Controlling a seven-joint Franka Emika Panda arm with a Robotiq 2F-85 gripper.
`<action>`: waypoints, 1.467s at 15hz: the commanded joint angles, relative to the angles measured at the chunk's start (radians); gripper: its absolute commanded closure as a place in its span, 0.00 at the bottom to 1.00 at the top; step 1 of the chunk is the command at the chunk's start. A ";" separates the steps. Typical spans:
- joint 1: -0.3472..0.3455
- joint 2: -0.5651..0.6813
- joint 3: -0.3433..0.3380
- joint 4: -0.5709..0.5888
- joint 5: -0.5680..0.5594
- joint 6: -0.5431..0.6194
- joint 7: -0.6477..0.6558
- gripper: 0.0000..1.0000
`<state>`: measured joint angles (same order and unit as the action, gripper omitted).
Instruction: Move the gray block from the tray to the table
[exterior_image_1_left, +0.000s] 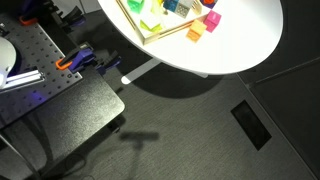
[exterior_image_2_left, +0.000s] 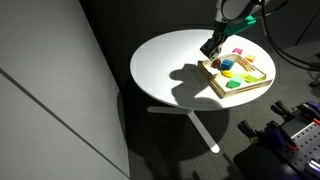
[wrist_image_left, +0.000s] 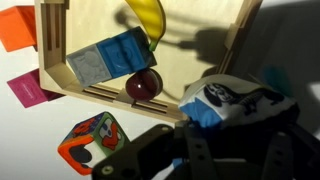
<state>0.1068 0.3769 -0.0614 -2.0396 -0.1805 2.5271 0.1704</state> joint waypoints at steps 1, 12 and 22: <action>-0.012 -0.002 0.048 -0.002 0.051 0.018 -0.029 0.73; -0.043 -0.032 0.075 -0.017 0.082 -0.077 -0.092 0.01; -0.106 -0.152 0.078 -0.049 0.115 -0.335 -0.333 0.00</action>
<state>0.0244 0.2905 0.0047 -2.0490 -0.0890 2.2426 -0.0893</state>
